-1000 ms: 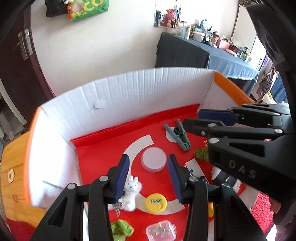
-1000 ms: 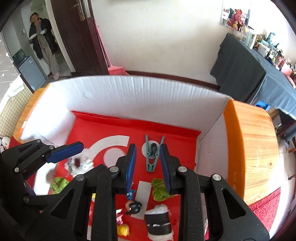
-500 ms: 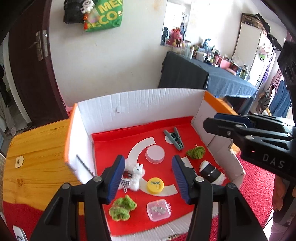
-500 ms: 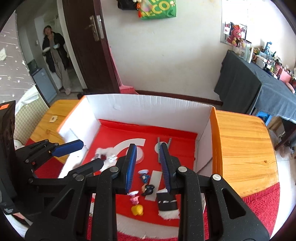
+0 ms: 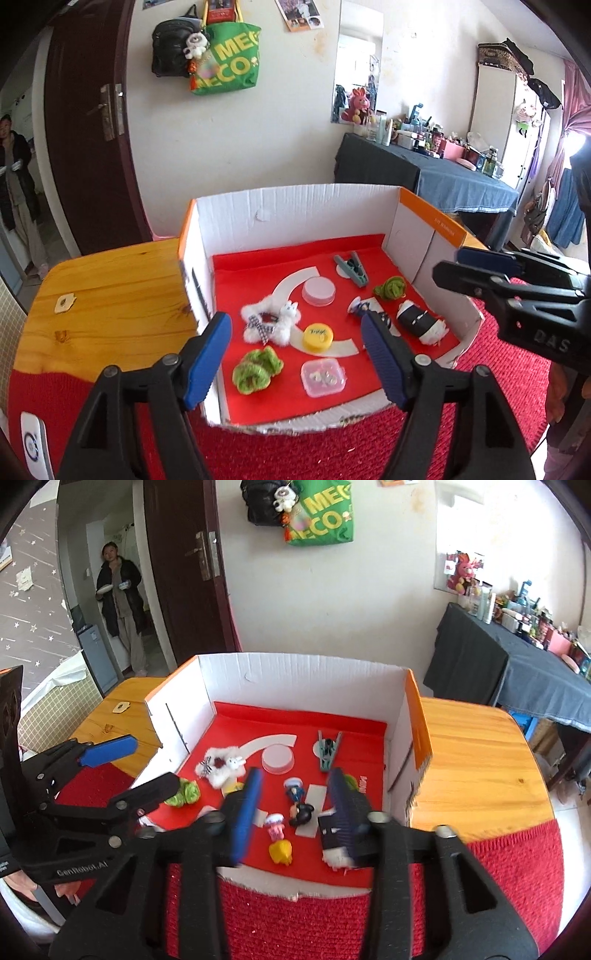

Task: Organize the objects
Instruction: 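Lift both open tools out of the box back over the rug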

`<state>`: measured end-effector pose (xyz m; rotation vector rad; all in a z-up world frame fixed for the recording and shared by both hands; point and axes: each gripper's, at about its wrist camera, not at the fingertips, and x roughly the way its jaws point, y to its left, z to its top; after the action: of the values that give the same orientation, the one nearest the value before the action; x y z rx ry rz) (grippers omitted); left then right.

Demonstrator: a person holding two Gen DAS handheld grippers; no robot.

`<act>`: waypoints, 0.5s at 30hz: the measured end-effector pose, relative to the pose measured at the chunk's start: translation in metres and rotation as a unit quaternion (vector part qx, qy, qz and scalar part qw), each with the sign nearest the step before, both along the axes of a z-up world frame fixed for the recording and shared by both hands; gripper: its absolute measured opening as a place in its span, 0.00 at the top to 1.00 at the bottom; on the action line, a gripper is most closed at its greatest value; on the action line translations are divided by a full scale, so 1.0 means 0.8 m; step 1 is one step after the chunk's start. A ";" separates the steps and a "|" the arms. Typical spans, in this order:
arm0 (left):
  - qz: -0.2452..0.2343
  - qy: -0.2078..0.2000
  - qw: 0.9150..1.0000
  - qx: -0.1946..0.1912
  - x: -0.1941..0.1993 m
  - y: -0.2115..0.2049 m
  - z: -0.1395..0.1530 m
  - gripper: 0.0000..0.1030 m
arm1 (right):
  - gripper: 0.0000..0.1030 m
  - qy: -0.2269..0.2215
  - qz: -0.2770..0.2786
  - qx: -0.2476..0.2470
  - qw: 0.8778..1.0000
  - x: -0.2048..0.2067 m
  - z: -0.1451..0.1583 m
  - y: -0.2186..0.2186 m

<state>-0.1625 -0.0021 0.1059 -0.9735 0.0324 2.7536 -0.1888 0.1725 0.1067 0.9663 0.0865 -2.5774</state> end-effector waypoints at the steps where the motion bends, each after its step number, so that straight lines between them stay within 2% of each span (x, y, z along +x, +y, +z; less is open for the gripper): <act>1: 0.003 0.001 1.000 0.000 0.002 0.000 -0.005 0.28 | 0.43 0.006 0.000 -0.003 1.000 0.004 -0.004 0.002; 5: 0.019 0.019 1.000 -0.003 0.012 -0.003 -0.019 0.27 | 0.43 0.031 -0.017 0.002 0.999 0.015 -0.026 0.009; 8: 0.029 0.036 0.999 -0.013 0.015 0.000 -0.027 0.19 | 0.43 0.032 -0.028 -0.007 0.999 0.013 -0.045 0.015; 11: 0.032 0.047 0.998 -0.019 0.016 0.004 -0.036 0.18 | 0.42 0.042 -0.036 -0.007 0.998 0.012 -0.060 0.018; 15: 0.037 0.046 0.998 -0.014 0.014 0.005 -0.048 0.17 | 0.40 0.046 -0.039 -0.006 0.998 0.012 -0.076 0.019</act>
<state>-0.1514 0.0017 0.0672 -0.8703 0.0511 2.8716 -0.1793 0.1877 0.0460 0.8618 0.0581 -2.6907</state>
